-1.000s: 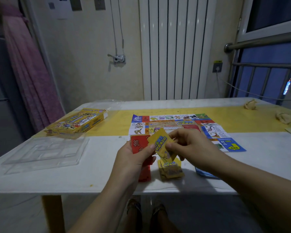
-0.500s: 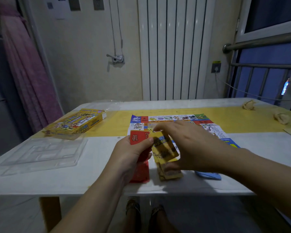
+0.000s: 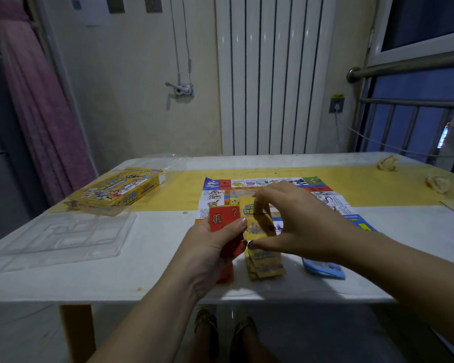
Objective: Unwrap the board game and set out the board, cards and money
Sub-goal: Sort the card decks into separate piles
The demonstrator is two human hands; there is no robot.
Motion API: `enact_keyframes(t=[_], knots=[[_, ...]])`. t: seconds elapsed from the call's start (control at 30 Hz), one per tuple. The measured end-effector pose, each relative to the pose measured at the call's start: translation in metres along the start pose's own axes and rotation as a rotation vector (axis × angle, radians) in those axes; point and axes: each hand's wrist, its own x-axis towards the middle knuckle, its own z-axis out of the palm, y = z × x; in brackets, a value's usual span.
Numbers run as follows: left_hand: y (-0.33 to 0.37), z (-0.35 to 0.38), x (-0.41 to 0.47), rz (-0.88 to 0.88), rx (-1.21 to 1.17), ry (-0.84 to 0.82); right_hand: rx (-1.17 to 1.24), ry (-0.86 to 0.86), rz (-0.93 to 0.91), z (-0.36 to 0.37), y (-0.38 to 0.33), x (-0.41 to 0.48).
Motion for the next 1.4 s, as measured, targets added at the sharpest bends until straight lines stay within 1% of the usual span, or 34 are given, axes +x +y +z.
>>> enact_keyframes(t=[0.07, 0.17, 0.23, 0.3, 0.37, 0.4, 0.5, 0.53, 0.63, 0.77, 0.97, 1.07, 1.17, 1.2, 1.27, 1.4], knots=[[0.002, -0.003, 0.001, 0.006, -0.063, 0.03, 0.006, -0.042, 0.034, 0.001, 0.005, -0.001], [0.009, -0.012, 0.004, -0.027, -0.217, 0.104, -0.035, -0.184, 0.102, 0.012, 0.012, -0.006], [0.011, -0.02, 0.004, -0.069, -0.296, 0.105, -0.083, -0.279, 0.13, 0.024, 0.014, -0.01], [0.01, -0.024, 0.0, -0.089, -0.296, 0.085, -0.128, -0.33, 0.134, 0.034, 0.016, -0.013], [0.006, -0.027, -0.004, -0.074, -0.185, 0.072, -0.134, -0.306, 0.105, 0.036, 0.019, -0.013], [0.004, -0.027, -0.005, -0.059, -0.126, 0.054, -0.084, -0.258, 0.108, 0.033, 0.019, -0.012], [-0.003, -0.019, -0.009, -0.025, 0.016, -0.029, 0.282, -0.018, 0.198, 0.021, 0.011, -0.007], [-0.005, -0.014, -0.01, -0.01, 0.07, -0.052, 0.381, 0.03, 0.224, 0.019, 0.008, -0.005], [-0.009, 0.002, -0.013, 0.032, 0.16, -0.089, 0.529, 0.035, 0.293, 0.017, 0.001, 0.0], [-0.013, 0.009, -0.012, 0.048, 0.164, -0.033, 0.716, -0.054, 0.43, 0.021, 0.006, 0.0], [-0.01, -0.002, -0.015, 0.003, 0.121, -0.059, 0.824, -0.115, 0.468, 0.023, 0.009, 0.005], [-0.008, -0.012, -0.015, 0.033, 0.114, -0.046, 0.856, -0.155, 0.464, 0.024, 0.006, 0.011], [0.002, -0.029, -0.013, 0.081, -0.003, 0.051, 0.952, -0.054, 0.463, 0.027, 0.003, 0.022], [0.006, -0.036, -0.011, 0.104, -0.043, 0.098, 0.923, -0.022, 0.453, 0.03, 0.002, 0.025], [0.015, -0.052, -0.01, 0.154, -0.097, 0.162, 0.806, -0.02, 0.415, 0.038, -0.003, 0.031], [0.021, -0.074, -0.011, 0.185, -0.071, 0.206, 0.718, -0.115, 0.398, 0.062, -0.025, 0.041]])
